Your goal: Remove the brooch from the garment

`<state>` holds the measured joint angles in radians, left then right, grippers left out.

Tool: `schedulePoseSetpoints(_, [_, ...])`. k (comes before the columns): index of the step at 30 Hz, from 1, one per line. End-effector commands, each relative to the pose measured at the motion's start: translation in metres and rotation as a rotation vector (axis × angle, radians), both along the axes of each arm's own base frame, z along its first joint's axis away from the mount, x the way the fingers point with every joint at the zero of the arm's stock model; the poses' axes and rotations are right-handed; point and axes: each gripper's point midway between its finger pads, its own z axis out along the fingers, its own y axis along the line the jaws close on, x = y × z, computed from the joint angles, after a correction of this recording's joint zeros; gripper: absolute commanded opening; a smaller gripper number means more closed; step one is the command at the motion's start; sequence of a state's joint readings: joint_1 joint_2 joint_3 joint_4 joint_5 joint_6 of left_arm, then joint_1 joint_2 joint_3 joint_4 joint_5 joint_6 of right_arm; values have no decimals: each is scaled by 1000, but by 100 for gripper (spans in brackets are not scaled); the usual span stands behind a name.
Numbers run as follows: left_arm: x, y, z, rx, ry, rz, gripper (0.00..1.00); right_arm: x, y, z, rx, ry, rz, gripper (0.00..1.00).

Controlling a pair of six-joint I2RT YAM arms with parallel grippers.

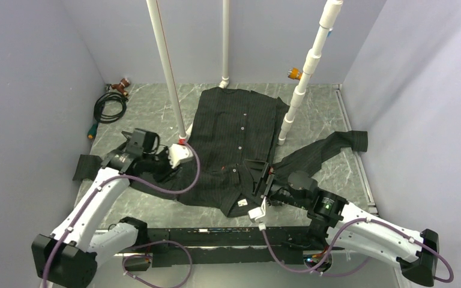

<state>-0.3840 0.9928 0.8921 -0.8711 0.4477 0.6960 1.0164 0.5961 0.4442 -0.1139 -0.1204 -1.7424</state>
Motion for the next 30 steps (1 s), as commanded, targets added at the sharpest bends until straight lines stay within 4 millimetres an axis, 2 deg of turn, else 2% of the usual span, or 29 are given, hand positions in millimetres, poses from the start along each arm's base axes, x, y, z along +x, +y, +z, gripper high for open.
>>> schedulePoseSetpoints(1, [14,51,-21,29,39,115,30,16,-11,10,82,116,-148,100])
schedulePoseSetpoints(5, [47,107,-32,-15,124,389,28,34,-25,4,136,294,-348,100])
schedulePoseSetpoints(9, [79,157,-27,-84,138,622,26,48,-41,0,192,440,-526,100])
schedulePoseSetpoints(14, [112,206,-34,-81,89,815,27,57,-77,-34,166,622,-742,100])
schedulePoseSetpoints(16, [122,216,-39,-76,72,853,27,68,-96,-42,190,714,-838,100])
schedulePoseSetpoints(18, [130,221,-43,-73,47,868,28,76,-107,-45,225,773,-890,100])
schedulePoseSetpoints(22, [142,228,-56,-65,2,864,30,87,-121,-52,322,773,-950,100])
schedulePoseSetpoints(26, [152,234,-74,-59,18,878,31,76,-141,-68,334,825,-1006,100])
schedulePoseSetpoints(30, [158,242,-90,-26,15,875,31,70,-152,-74,317,903,-1075,100])
